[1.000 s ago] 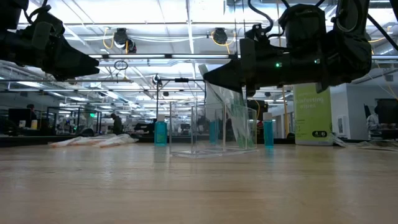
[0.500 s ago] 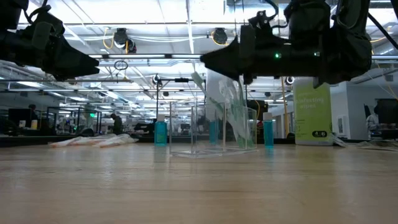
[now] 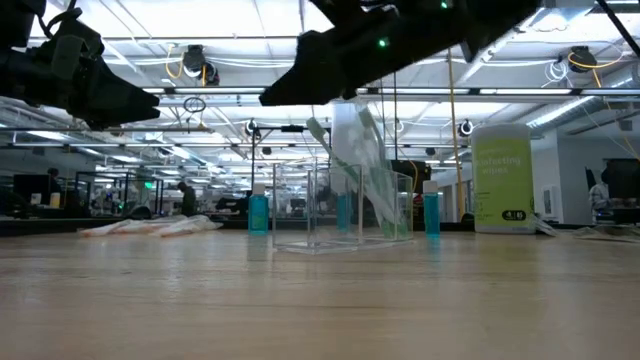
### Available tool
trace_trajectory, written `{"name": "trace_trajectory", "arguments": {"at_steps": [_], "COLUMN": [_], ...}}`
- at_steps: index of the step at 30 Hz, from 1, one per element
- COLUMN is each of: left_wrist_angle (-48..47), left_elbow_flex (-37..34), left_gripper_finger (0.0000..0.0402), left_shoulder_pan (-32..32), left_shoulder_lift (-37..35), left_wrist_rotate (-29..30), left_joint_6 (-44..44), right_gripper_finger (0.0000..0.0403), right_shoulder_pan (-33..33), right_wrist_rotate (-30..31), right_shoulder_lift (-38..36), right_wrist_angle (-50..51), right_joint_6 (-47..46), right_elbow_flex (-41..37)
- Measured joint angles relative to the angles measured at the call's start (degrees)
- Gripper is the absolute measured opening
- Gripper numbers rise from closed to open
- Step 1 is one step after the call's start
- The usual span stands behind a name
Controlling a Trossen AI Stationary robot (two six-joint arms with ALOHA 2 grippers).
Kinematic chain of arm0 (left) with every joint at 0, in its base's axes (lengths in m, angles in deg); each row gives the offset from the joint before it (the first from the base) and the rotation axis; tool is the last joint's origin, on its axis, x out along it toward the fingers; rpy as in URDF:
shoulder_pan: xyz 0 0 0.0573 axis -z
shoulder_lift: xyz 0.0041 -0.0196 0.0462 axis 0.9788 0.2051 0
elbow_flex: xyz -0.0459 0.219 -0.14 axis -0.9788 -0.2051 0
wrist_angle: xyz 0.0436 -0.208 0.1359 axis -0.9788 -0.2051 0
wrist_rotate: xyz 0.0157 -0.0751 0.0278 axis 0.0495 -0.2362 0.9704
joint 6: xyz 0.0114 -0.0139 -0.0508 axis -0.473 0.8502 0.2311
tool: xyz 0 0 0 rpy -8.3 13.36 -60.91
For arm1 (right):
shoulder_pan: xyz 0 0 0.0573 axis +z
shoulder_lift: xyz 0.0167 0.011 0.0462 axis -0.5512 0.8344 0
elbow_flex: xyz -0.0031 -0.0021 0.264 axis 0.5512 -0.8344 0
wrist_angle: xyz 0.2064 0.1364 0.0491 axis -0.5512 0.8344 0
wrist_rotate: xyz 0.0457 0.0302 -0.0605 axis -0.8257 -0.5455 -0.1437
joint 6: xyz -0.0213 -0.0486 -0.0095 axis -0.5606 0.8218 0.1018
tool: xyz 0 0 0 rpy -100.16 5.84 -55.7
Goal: Pick & Place toothbrushing station
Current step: Put the mouthwash bottle into the transparent organizer
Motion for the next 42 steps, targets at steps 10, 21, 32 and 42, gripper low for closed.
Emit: {"name": "trace_trajectory", "arguments": {"at_steps": [10,21,32,42], "left_wrist_angle": [0.0,0.0,0.0,0.0], "left_elbow_flex": [0.0,0.0,0.0,0.0], "left_gripper_finger": [0.0235,0.0235,0.0235,0.0235], "left_shoulder_pan": [0.0,0.0,0.0,0.0], "left_shoulder_lift": [0.0,0.0,0.0,0.0], "left_wrist_rotate": [0.0,0.0,0.0,0.0], "left_joint_6": [0.0,0.0,0.0,0.0], "right_gripper_finger": [0.0169,0.0169,0.0168,0.0168], "right_shoulder_pan": [-3.7,-1.6,-0.9,1.5], "right_wrist_rotate": [9.2,16.9,25.8,28.7], "right_shoulder_lift": [0.0,-2.8,-9.7,-22.2], "right_wrist_angle": [22.2,25.1,37.6,56.3], "right_joint_6": [-10.2,-11.6,-14.7,-27.1], "right_elbow_flex": [4.6,4.6,4.3,3.9]}}
